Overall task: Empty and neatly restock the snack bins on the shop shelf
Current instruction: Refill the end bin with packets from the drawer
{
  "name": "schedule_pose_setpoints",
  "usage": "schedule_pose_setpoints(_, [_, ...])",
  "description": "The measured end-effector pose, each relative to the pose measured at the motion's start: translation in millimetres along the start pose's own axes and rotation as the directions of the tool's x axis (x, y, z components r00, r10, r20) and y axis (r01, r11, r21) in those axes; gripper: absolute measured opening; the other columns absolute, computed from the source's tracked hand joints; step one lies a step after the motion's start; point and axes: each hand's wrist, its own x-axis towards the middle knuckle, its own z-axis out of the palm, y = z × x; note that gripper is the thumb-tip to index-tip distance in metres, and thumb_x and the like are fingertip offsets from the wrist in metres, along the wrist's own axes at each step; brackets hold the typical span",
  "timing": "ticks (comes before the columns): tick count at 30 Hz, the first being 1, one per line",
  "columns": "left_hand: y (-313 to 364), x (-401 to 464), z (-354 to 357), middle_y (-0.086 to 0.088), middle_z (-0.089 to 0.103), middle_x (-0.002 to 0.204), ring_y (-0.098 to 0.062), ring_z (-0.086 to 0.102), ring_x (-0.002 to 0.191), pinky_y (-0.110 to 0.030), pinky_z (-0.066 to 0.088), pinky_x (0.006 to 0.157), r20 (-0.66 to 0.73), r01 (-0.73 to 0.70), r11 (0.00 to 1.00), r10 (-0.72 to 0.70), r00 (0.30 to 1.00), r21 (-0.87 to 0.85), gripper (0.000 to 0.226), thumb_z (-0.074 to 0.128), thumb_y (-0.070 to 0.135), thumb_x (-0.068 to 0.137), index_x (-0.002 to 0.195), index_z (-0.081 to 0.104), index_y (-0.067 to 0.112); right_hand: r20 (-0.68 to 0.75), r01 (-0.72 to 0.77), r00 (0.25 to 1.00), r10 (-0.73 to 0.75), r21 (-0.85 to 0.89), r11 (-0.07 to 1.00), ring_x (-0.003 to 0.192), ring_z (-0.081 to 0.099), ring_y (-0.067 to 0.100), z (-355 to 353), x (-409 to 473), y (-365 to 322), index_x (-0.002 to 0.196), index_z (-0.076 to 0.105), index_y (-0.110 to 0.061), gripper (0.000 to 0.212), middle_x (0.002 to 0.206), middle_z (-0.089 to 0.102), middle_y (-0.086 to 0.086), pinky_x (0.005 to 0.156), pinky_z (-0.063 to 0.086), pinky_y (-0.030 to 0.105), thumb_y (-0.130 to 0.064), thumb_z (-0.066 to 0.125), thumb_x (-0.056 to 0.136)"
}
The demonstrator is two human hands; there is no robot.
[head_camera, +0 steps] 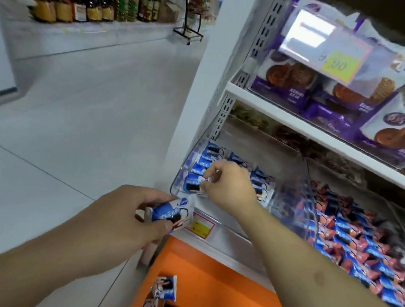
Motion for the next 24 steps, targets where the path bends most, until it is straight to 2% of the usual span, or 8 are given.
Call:
schedule_pose_setpoints(5, [-1.7, 4.0, 4.1, 0.024, 0.069, 0.113, -0.003, 0.074, 0.088, -0.032, 0.063, 0.083, 0.007, 0.013, 1.0, -0.013, 1.0, 0.019, 0.036, 0.075, 0.037, 0.092, 0.124, 0.067, 0.051, 0.006, 0.029, 1.0, -0.029, -0.074, 0.997, 0.078, 0.066, 0.012, -0.2, -2.0, 2.9, 0.084, 0.064, -0.033, 0.015, 0.078, 0.066, -0.014, 0.073, 0.061, 0.04, -0.032, 0.079, 0.086])
schedule_pose_setpoints(10, [3.3, 2.2, 6.8, 0.018, 0.067, 0.12, -0.01, 0.077, 0.079, -0.035, 0.064, 0.076, 0.003, 0.018, 0.999, -0.018, 1.0, -0.028, 0.039, 0.078, 0.027, 0.09, 0.124, 0.068, 0.045, 0.008, 0.001, 1.0, -0.001, 0.016, 1.0, 0.077, 0.067, 0.013, -1.4, -4.4, 2.3, 0.086, 0.067, -0.03, 0.015, 0.081, 0.068, -0.01, 0.073, 0.06, 0.036, -0.03, 0.082, 0.087])
schedule_pose_setpoints(12, [7.6, 0.1, 8.1, 0.015, 0.069, 0.116, -0.011, 0.077, 0.077, -0.035, 0.065, 0.073, -0.036, 0.027, 0.999, -0.029, 0.999, -0.046, 0.035, 0.08, 0.021, 0.088, 0.115, 0.069, 0.041, 0.046, -0.019, 0.999, 0.014, 0.098, 0.995, 0.078, 0.068, 0.014, -5.5, -7.0, 0.9, 0.088, 0.07, -0.029, 0.014, 0.084, 0.07, -0.008, 0.076, 0.06, 0.033, -0.031, 0.084, 0.087])
schedule_pose_setpoints(15, [12.6, 0.4, 8.5, 0.005, 0.078, 0.098, -0.014, 0.078, 0.073, -0.035, 0.065, 0.066, -0.093, 0.055, 0.99, -0.068, 0.993, -0.132, 0.029, 0.084, 0.017, 0.085, 0.107, 0.068, 0.027, 0.134, -0.067, 0.99, 0.04, 0.203, 0.977, 0.08, 0.073, 0.015, -17.4, -14.8, 5.0, 0.101, 0.072, -0.035, 0.013, 0.087, 0.077, -0.006, 0.082, 0.063, 0.039, -0.036, 0.078, 0.089])
schedule_pose_setpoints(17, [15.7, 0.4, 8.4, 0.011, 0.08, 0.088, -0.014, 0.078, 0.072, -0.03, 0.063, 0.06, -0.101, 0.044, 0.983, -0.063, 0.993, -0.177, 0.025, 0.083, 0.018, 0.086, 0.106, 0.069, 0.023, 0.111, -0.068, 0.993, 0.047, 0.197, 0.978, 0.079, 0.074, 0.015, -33.1, -27.4, 7.5, 0.113, 0.071, -0.038, 0.022, 0.092, 0.077, -0.006, 0.081, 0.064, 0.042, -0.029, 0.069, 0.094])
schedule_pose_setpoints(19, [18.8, -0.9, 9.3, 0.018, 0.078, 0.085, -0.012, 0.078, 0.072, -0.026, 0.062, 0.057, -0.103, 0.011, 0.98, -0.032, 0.994, -0.2, 0.022, 0.082, 0.02, 0.087, 0.104, 0.07, 0.025, 0.046, -0.014, 0.999, 0.0, 0.322, 0.947, 0.085, 0.074, 0.018, -53.1, -48.1, 5.5, 0.113, 0.073, -0.037, 0.028, 0.097, 0.076, -0.006, 0.079, 0.064, 0.042, -0.016, 0.063, 0.096])
schedule_pose_setpoints(21, [21.3, -2.4, 10.9, 0.015, 0.079, 0.088, -0.011, 0.078, 0.076, -0.026, 0.062, 0.059, -0.113, -0.026, 0.974, 0.0, 0.994, -0.224, 0.02, 0.082, 0.022, 0.086, 0.103, 0.073, 0.028, 0.095, 0.07, 0.986, -0.138, 0.518, 0.853, 0.1, 0.072, 0.019, -72.5, -74.5, -3.7, 0.115, 0.074, -0.036, 0.032, 0.11, 0.074, -0.005, 0.081, 0.063, 0.038, -0.012, 0.07, 0.095])
schedule_pose_setpoints(24, [27.2, -4.9, 15.2, 0.009, 0.079, 0.101, -0.012, 0.078, 0.083, -0.029, 0.065, 0.068, -0.113, -0.074, 0.959, 0.044, 0.993, -0.275, 0.018, 0.082, 0.024, 0.086, 0.102, 0.078, 0.032, 0.197, 0.145, 0.945, -0.261, 0.462, 0.875, 0.1, 0.069, 0.012, -82.3, -106.6, -21.2, 0.115, 0.074, -0.041, 0.034, 0.119, 0.071, -0.014, 0.083, 0.059, 0.032, -0.027, 0.086, 0.086])
